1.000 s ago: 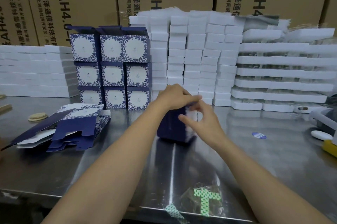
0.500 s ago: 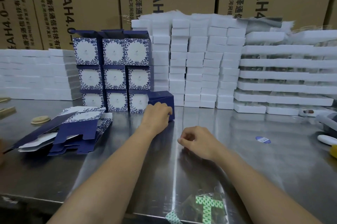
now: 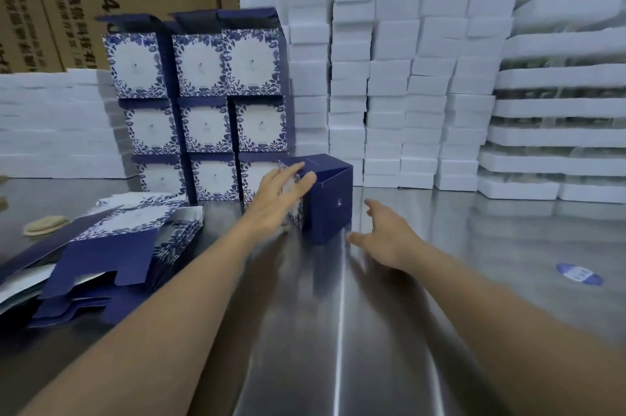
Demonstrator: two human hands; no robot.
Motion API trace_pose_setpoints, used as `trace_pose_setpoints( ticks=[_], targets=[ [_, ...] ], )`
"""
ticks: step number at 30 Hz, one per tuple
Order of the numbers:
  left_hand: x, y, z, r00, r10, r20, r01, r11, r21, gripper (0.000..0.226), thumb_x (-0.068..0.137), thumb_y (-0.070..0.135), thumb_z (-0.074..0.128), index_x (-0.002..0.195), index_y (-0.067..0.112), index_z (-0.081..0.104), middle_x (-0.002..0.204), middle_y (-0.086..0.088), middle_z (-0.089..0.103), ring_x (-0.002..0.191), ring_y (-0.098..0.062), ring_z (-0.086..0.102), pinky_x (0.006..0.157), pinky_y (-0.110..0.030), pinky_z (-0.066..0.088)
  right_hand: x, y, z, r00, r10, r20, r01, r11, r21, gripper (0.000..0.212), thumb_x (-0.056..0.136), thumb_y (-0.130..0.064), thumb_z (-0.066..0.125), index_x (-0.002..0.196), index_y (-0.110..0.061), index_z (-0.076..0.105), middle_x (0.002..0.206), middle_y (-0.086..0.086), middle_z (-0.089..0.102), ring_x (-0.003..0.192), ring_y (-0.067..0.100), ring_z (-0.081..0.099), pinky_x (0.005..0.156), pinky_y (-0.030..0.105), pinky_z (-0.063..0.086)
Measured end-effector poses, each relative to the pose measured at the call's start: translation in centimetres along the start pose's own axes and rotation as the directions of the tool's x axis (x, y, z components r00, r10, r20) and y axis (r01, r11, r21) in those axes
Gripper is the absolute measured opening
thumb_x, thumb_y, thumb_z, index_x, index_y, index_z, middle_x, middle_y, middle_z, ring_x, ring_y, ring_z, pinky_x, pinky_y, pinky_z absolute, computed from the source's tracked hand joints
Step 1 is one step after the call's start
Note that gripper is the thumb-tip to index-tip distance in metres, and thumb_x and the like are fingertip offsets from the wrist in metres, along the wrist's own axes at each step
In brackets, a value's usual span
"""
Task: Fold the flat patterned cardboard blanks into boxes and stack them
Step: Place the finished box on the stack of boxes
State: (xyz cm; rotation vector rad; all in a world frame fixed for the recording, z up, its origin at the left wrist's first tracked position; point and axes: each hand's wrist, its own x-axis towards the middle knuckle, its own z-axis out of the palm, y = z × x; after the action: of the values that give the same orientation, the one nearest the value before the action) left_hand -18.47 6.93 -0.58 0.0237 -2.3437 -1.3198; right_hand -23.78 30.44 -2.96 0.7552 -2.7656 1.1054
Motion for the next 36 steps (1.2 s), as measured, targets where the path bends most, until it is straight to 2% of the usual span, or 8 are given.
trace_pose_setpoints(
  ticks=[4, 8, 13, 18, 22, 27, 32, 36],
  targets=[
    [0.5, -0.3, 1.2, 0.993, 0.118, 0.009, -0.117, 0.963, 0.243, 0.089, 0.069, 0.086, 0.073, 0.149, 0.056, 0.045, 0.163, 0.021, 0.023, 0.117, -0.013, 0.066, 0.105, -0.039, 0.053, 2.7, 0.2, 0.1, 0.999, -0.034, -0.012, 0.036, 0.980, 0.198, 0.066, 0.096, -0.034, 0.077, 0.154, -0.026, 0.046, 0.148, 0.000, 0.059, 0.125, 0.014, 0.053, 0.100, 0.029, 0.038],
    [1.5, 0.0, 2.2, 0.946, 0.262, -0.190, -0.222, 0.953, 0.206, 0.040, 0.094, 0.044, 0.076, 0.133, 0.044, 0.067, 0.142, 0.006, 0.047, 0.082, 0.000, 0.070, 0.088, -0.015, 0.054, 3.9, 1.3, -1.0, 0.988, 0.052, -0.145, 0.014, 0.907, 0.420, 0.051, 0.097, -0.028, 0.075, 0.144, -0.034, 0.055, 0.147, -0.003, 0.056, 0.129, 0.015, 0.051, 0.113, 0.042, 0.044],
    [3.5, 2.1, 3.2, 0.913, 0.148, -0.380, -0.178, 0.983, -0.044, 0.024, 0.094, 0.039, 0.079, 0.118, 0.036, 0.076, 0.118, 0.007, 0.059, 0.085, -0.017, 0.075, 0.086, -0.047, 0.063, 5.6, 0.3, -2.9, 0.980, -0.002, -0.200, 0.130, 0.768, 0.627, 0.045, 0.099, -0.024, 0.070, 0.132, -0.053, 0.058, 0.136, -0.007, 0.062, 0.119, 0.012, 0.064, 0.091, 0.042, 0.058],
    [6.2, 3.9, 4.5, 0.875, -0.207, -0.438, 0.023, 0.921, -0.390, 0.030, 0.088, 0.048, 0.083, 0.083, 0.019, 0.078, 0.071, -0.001, 0.077, 0.071, -0.020, 0.078, 0.082, -0.046, 0.065, 8.7, -1.1, -3.3, 0.926, 0.014, -0.377, 0.243, 0.743, 0.623, 0.052, 0.098, -0.030, 0.074, 0.141, -0.049, 0.051, 0.147, -0.002, 0.048, 0.106, -0.004, 0.063, 0.102, 0.044, 0.057],
    [7.5, 2.4, 5.2, 0.820, -0.363, -0.442, 0.146, 0.880, -0.452, 0.038, 0.091, 0.046, 0.081, 0.072, 0.013, 0.073, 0.070, -0.006, 0.077, 0.086, -0.031, 0.078, 0.091, -0.047, 0.062, 8.5, 0.0, -0.7, 0.941, -0.132, -0.312, 0.288, 0.796, 0.533, 0.067, 0.082, -0.058, 0.084, 0.140, -0.056, 0.049, 0.140, -0.022, 0.054, 0.121, -0.002, 0.061, 0.094, 0.022, 0.051],
    [8.1, 1.7, 6.4, 0.773, -0.449, -0.448, 0.119, 0.797, -0.593, 0.021, 0.095, 0.035, 0.078, 0.084, 0.025, 0.063, 0.074, -0.003, 0.074, 0.082, -0.029, 0.078, 0.085, -0.050, 0.064, 10.4, 1.7, 2.0, 0.923, -0.227, -0.310, 0.299, 0.931, 0.209, 0.085, 0.091, -0.017, 0.076, 0.148, -0.062, 0.033, 0.136, -0.004, 0.060, 0.121, 0.017, 0.063, 0.107, 0.044, 0.051],
    [6.5, 4.0, 4.2, 0.824, -0.321, -0.467, 0.117, 0.902, -0.415, 0.015, 0.097, 0.016, 0.061, 0.104, 0.030, 0.057, 0.118, -0.009, 0.064, 0.100, -0.030, 0.073, 0.093, -0.053, 0.060, 13.5, 1.0, 2.4, 0.949, -0.179, -0.260, 0.218, 0.967, 0.132, 0.083, 0.098, -0.017, 0.072, 0.148, -0.065, 0.026, 0.130, 0.000, 0.061, 0.107, 0.025, 0.067, 0.097, 0.041, 0.052],
    [2.6, 8.2, -5.0, 0.982, -0.172, -0.078, 0.174, 0.985, 0.021, 0.008, 0.102, 0.029, 0.063, 0.105, 0.027, 0.070, 0.108, 0.003, 0.073, 0.088, -0.014, 0.078, 0.074, -0.034, 0.053, 15.2, 0.8, 2.2, 0.976, -0.112, -0.186, 0.134, 0.985, 0.111, 0.085, 0.104, -0.017, 0.064, 0.157, -0.063, 0.017, 0.118, 0.003, 0.062, 0.101, 0.024, 0.062, 0.086, 0.037, 0.046]
  ],
)
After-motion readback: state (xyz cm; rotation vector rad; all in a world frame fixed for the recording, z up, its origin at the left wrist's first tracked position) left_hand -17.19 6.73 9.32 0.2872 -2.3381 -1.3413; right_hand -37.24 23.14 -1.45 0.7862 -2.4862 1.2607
